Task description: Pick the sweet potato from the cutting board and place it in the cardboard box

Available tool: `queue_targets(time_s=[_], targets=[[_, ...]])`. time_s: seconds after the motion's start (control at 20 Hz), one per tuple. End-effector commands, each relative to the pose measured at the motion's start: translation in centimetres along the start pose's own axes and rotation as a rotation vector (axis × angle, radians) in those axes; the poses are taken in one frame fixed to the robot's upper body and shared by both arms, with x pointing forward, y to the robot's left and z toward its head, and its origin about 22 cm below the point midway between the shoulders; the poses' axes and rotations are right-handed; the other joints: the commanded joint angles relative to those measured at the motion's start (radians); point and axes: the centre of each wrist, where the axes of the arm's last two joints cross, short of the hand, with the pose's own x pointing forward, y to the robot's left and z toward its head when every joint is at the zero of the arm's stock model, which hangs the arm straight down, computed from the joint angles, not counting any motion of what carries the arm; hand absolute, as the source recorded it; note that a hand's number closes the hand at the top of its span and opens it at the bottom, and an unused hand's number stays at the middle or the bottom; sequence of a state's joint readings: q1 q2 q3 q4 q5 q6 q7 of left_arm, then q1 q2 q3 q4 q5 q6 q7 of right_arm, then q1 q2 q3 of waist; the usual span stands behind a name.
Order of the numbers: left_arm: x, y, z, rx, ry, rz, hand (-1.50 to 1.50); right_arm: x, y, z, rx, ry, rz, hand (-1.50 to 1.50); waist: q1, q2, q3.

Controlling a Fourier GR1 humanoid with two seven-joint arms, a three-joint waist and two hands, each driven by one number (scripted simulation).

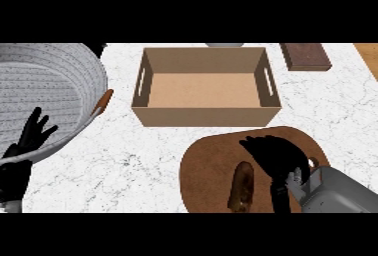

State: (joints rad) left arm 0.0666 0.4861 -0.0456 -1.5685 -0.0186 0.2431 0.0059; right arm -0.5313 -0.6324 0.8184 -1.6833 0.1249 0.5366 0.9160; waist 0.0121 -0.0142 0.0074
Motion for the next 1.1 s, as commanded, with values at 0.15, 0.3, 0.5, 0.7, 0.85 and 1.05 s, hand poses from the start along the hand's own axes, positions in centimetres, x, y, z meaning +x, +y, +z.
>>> queue_targets(time_s=[0.15,0.3,0.5,0.7,0.85,1.05], targets=[[-2.0,1.9,-2.4,0.066,0.13,-0.047,0.0,2.7,-0.5,-0.7,0.037,0.028,0.014,-1.5,-0.02,0.017,-0.009],[-1.2,1.6,-1.3,0.058,0.145,-0.067,0.0,2.4,0.5,-1.3,0.044,0.0,-0.002,-1.5,-0.015,0.015,-0.007],[-0.2,1.3,-2.9,0.065,0.137,-0.035,0.0,3.8,0.7,-0.7,0.04,-0.063,-0.007,-1.5,-0.024,0.016,-0.008],[-0.2,2.1,-3.3,0.078,0.118,-0.057,0.0,5.5,0.7,-0.8,0.048,-0.088,0.007,-1.5,-0.023,0.016,-0.008],[-1.9,2.2,-2.6,0.081,0.125,-0.076,0.0,6.9,1.2,-1.2,0.074,-0.054,0.062,-1.5,-0.025,0.019,-0.009],[-0.6,2.2,-2.0,0.053,0.126,-0.055,0.0,5.0,1.8,-3.0,0.115,0.032,0.045,-1.5,-0.02,0.018,-0.008]])
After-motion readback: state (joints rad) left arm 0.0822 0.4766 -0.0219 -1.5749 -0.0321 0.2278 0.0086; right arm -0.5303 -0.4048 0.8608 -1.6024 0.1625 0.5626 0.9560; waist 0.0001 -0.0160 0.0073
